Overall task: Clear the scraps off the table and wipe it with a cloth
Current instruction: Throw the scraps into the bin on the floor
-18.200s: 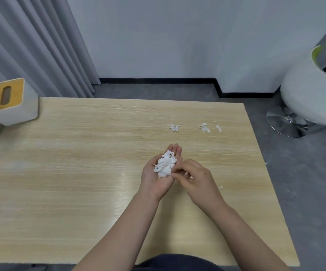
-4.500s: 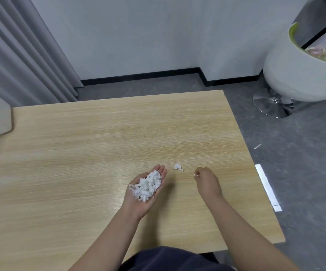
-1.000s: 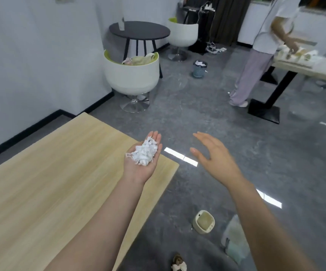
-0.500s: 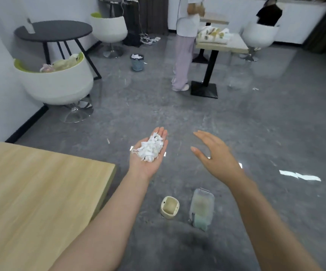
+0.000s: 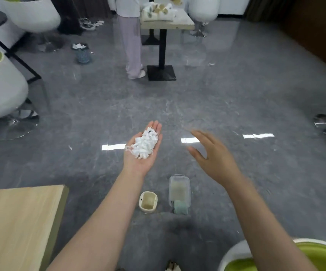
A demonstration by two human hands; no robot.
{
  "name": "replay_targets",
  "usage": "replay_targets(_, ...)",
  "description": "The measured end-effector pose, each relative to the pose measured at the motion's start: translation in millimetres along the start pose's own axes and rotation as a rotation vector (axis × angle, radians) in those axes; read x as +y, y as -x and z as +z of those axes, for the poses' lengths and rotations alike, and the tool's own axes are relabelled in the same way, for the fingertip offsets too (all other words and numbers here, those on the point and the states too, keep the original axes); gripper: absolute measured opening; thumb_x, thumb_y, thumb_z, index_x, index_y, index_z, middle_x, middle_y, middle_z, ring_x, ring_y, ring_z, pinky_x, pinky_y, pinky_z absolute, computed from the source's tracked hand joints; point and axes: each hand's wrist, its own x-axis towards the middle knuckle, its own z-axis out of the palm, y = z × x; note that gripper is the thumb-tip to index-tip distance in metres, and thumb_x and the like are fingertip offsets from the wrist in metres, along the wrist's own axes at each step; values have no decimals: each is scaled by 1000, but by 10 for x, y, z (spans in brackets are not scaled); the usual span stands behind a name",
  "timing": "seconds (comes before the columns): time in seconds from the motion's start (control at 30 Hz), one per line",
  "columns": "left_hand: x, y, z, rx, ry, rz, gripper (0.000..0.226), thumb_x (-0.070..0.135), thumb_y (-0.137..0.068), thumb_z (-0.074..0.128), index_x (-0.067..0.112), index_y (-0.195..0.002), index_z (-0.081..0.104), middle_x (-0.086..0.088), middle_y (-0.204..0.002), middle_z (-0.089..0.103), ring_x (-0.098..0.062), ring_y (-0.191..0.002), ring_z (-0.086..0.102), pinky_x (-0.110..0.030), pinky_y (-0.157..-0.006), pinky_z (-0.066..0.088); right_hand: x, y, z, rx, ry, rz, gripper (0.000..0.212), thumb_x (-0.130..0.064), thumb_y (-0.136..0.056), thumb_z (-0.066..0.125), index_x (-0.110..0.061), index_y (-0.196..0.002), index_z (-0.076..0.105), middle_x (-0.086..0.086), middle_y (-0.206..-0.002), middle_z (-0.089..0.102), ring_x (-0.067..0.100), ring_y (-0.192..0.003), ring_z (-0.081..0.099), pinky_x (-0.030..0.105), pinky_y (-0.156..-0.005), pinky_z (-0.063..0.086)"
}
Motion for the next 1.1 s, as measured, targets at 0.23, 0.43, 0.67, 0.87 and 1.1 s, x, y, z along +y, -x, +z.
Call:
replay_targets(0.23,53,-449,-547,34,-22,-113,45,15,-95,29,-5,-97,69,-16,-107,69,-27,-101,64,-36,-102,40,113,-36,573,33,-37,95,51,-41,-94,48,-23,-141,40,-6,-144,42,12,-133,36,31,-110,32)
replay_targets(0.43,32,-767,-1362,47,-24,-111,38,13,-84,38,-3,-104,64,-16,-106,68,-25,-107,60,-40,-94,45,426,-104,1510,6,-94,132,50,-40,-94,49,-20,-139,42,-1,-143,44,16,-131,40,40,-108,35)
replay_targets(0.67,-70,-1314,-2818,78,-15,-84,41,16,-95,27,-3,-110,61,-17,-112,66,-26,-121,52,-39,-100,40,1008,-40,2930,-41,-102,119,48,-38,-94,50,-21,-139,43,-2,-141,45,15,-129,40,31,-106,32)
replay_targets(0.87,-194,-1720,-4166,87,2,-45,39,13,-86,33,-3,-105,64,-15,-109,67,-24,-123,51,-38,-99,43,1654,87,4309,-104,-105,114,49,-39,-94,50,-23,-140,42,-3,-143,44,16,-130,40,31,-105,33)
replay_targets(1.1,-384,-2312,-5841,169,64,52,37,15,-94,33,-2,-112,60,-14,-112,64,-23,-122,52,-32,-99,42,2421,134,5794,-136,-143,95,46,-37,-93,52,-24,-137,46,-6,-141,46,12,-129,41,27,-103,33)
